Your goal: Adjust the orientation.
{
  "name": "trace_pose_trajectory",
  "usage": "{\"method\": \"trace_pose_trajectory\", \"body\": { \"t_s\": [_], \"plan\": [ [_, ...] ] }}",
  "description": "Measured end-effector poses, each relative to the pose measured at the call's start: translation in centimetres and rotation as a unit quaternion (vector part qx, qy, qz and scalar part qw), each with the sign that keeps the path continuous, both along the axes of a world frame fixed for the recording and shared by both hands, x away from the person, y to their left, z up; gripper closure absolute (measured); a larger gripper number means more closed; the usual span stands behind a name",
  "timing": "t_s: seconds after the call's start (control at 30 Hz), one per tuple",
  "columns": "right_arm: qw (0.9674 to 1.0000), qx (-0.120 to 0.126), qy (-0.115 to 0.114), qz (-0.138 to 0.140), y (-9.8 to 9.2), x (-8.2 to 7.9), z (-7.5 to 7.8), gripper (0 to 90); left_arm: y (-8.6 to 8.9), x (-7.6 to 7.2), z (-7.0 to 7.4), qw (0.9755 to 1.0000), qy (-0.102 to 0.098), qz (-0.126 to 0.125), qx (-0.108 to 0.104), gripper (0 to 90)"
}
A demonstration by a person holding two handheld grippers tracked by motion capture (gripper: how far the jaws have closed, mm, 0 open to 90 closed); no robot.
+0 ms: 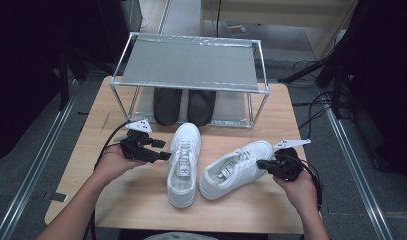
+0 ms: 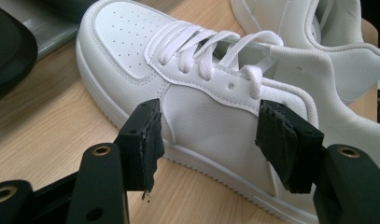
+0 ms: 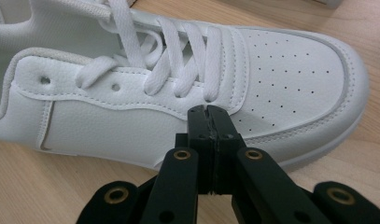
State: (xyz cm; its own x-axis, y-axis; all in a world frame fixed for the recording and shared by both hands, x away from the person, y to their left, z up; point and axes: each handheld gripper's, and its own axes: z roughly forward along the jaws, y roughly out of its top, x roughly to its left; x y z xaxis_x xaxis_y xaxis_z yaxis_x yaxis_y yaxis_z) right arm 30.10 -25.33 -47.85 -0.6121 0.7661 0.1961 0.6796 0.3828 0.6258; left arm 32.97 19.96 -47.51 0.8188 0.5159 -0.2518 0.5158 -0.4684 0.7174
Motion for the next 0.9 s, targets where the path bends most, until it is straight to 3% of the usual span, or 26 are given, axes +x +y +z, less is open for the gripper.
{"method": "trace_pose_trajectory", "body": {
  "t_s": [0.4, 0.63, 0.9],
  "plan": [
    [1.0000, -0.004, -0.006, 0.006, 0.9, 1.7, 0.0, 90.0, 1.1, -1.0, -0.1, 0.9998, -0.006, 0.017, -0.001, 39.8],
    [0.9995, -0.014, -0.024, 0.012, 1.9, 2.6, 0.0, 90.0, 1.7, -1.8, -0.2, 0.9997, -0.008, 0.024, -0.003, 39.4],
    [0.9993, -0.003, -0.030, 0.021, 3.0, 3.7, -0.3, 90.0, 2.4, -2.5, -0.3, 0.9994, -0.008, 0.034, 0.000, 39.3]
  ]
}}
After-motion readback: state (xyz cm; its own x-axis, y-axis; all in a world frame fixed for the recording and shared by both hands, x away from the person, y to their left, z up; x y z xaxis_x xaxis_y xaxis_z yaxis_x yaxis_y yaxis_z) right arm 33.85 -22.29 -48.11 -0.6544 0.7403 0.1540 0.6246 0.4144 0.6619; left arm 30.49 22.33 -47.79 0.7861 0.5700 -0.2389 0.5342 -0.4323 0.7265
